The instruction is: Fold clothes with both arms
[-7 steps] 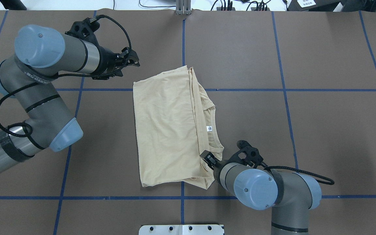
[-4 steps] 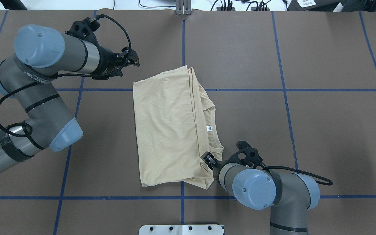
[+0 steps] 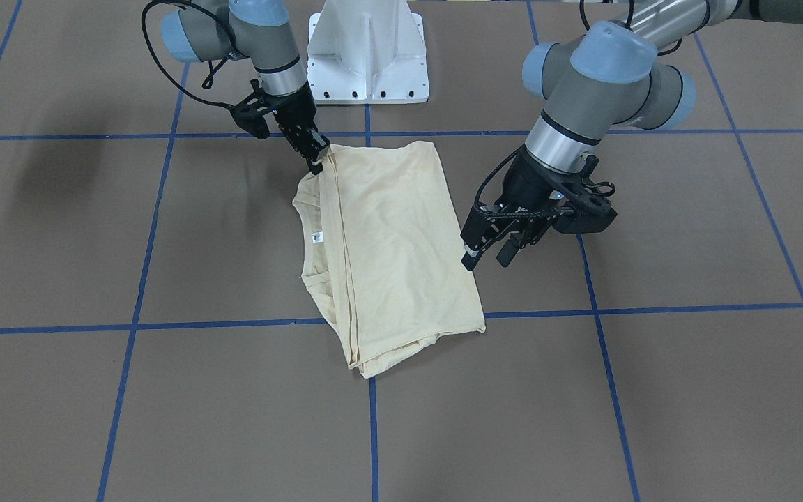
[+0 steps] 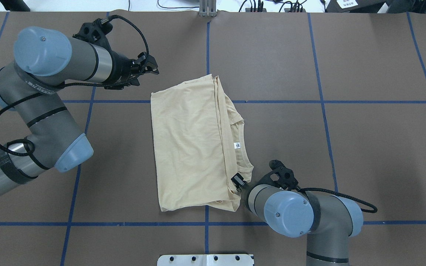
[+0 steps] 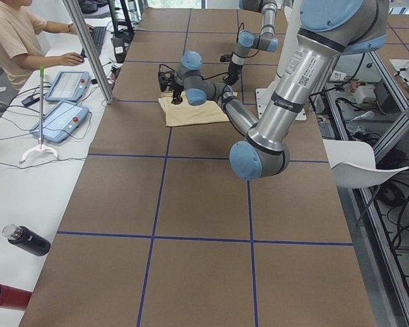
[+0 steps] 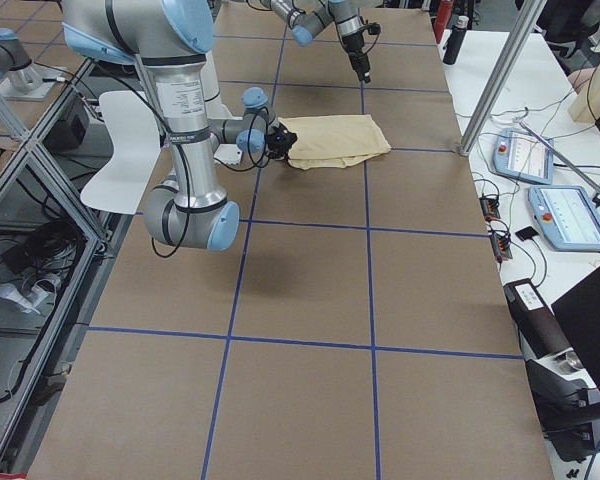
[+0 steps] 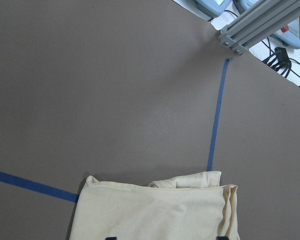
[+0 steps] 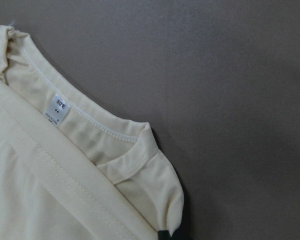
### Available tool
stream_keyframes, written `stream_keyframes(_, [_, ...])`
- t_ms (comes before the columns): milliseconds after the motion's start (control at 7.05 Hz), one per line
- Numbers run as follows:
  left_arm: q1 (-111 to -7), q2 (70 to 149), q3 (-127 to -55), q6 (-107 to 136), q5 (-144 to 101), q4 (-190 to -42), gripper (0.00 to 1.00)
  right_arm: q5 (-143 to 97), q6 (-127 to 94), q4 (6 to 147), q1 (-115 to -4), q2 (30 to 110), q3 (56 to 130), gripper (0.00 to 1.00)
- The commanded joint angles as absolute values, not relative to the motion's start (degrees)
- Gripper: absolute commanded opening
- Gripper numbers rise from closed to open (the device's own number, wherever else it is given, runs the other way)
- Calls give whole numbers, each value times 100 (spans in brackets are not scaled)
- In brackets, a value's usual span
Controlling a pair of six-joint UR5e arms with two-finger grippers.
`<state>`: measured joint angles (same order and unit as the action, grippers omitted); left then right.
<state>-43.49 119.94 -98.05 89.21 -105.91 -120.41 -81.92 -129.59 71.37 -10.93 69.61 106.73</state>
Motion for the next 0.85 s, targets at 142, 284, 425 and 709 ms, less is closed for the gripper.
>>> stream_keyframes(142, [-4316,11980,-9967,8921,-10608,-11856,73,-8358,-12999,7146,-1125,7049,10872,0])
stream_keyframes(284, [-4194,11945,-10080,9173,-10608,-11909,73,-8367,-13234,7154,-1116,7153,11003,0])
stream_keyframes(425, [-3818,11849,-10299,9637,-10574,-11909,84,-8358,-13323,7154,-1047,7189,11056,0])
stream_keyframes(709, [-3273,11131,-11254,10297,-10469,-11927,100,-8332,-13377,7154,-941,7329,11144,0])
